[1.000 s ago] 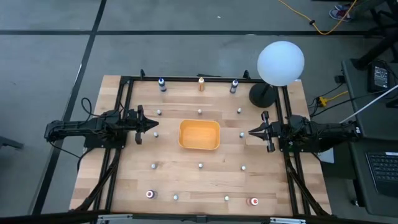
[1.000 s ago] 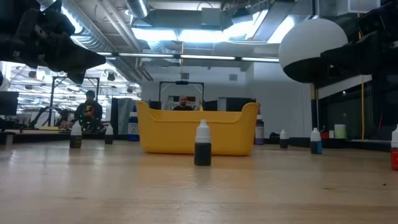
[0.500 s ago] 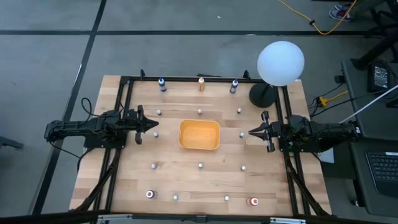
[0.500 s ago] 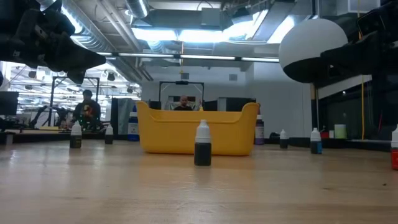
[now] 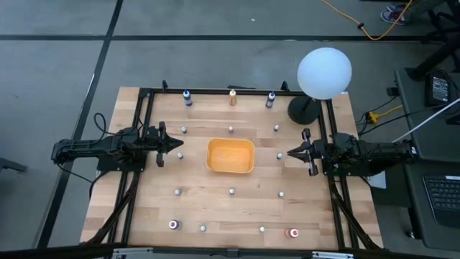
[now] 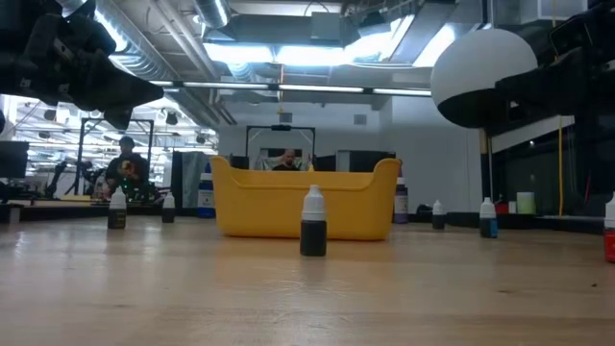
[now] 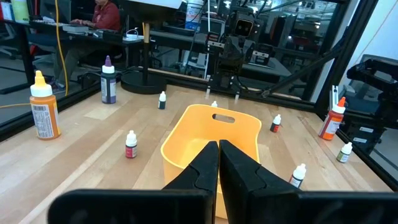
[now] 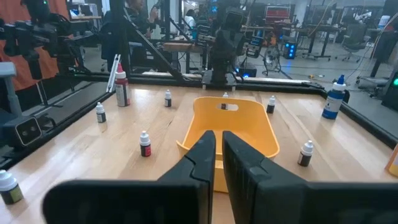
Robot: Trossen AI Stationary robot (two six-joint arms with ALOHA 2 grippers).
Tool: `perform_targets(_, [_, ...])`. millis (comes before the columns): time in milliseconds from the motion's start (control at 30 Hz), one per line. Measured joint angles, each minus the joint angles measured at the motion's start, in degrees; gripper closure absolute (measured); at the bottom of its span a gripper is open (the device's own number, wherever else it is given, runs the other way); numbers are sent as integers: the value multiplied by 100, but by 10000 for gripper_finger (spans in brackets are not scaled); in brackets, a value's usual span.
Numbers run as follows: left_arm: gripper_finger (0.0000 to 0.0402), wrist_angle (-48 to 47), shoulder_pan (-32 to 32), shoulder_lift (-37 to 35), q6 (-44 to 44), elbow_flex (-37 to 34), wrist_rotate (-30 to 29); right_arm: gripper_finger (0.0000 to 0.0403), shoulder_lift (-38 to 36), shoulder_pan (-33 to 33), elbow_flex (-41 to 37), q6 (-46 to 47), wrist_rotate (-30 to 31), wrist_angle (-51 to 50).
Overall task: Pick & Place food coloring
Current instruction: Put the blue food coloring bottle into the yellow bin
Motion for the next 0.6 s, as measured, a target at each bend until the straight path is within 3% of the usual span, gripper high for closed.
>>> perform_targets(367, [391,1,2,-2,-1,-1,0,369,-2,0,0,106,-1,0])
perform_targets(600, [390,5,0,-2,306,-1,-67,369,0,-2,0,1358,41,-2])
